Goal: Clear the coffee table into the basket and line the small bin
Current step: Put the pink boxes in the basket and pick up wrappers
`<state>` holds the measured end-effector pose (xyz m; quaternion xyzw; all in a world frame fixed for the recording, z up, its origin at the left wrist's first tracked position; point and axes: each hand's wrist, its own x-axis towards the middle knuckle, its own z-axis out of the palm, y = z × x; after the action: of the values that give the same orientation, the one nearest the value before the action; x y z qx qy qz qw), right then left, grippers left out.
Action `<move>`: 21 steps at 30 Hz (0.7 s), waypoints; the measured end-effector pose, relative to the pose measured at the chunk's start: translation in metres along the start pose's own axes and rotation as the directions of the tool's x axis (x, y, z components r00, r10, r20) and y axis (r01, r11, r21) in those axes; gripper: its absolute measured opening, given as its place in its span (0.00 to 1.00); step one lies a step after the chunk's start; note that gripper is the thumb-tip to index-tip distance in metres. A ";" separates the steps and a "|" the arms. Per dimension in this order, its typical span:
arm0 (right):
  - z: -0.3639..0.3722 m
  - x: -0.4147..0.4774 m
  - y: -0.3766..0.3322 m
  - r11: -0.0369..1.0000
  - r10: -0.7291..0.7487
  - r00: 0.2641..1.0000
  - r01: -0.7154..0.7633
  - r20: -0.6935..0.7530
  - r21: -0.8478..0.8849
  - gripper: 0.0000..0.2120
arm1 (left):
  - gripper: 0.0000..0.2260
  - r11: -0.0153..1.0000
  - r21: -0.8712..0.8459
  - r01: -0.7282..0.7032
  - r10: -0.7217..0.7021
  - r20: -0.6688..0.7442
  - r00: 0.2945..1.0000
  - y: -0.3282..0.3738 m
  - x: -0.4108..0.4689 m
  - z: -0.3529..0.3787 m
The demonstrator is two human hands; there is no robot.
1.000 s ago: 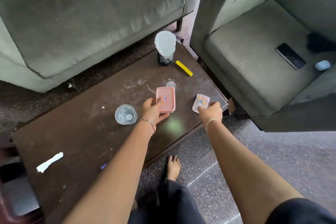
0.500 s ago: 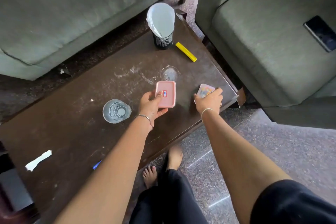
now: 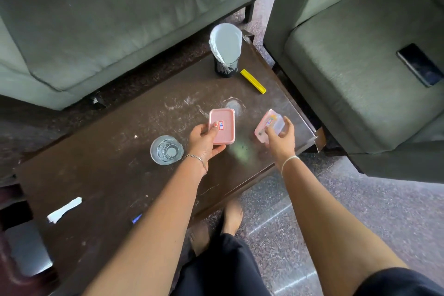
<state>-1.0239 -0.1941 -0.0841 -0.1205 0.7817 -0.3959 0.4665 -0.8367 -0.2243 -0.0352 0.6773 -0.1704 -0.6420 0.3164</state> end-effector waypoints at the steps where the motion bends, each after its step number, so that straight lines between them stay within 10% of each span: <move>1: -0.001 -0.008 -0.005 0.988 0.046 0.996 -0.056 0.072 0.143 0.27 | 0.14 1.000 -0.013 -0.006 0.006 0.000 1.000 0.004 -0.004 -0.001; 10: 0.000 -0.086 -0.050 0.822 0.094 0.836 -0.371 0.540 0.432 0.17 | 0.05 0.986 -0.152 -0.066 0.058 -0.060 0.997 0.030 -0.051 -0.051; 21: 0.073 -0.227 -0.073 0.870 -0.077 0.693 -0.304 0.717 0.388 0.26 | 0.04 0.925 -0.339 -0.172 0.150 -0.091 0.984 0.045 -0.138 -0.182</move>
<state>-0.8551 -0.1522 0.0949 -0.0950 0.4226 -0.4671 0.7709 -0.6674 -0.1319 0.0949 0.6151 -0.1000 -0.6118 0.4873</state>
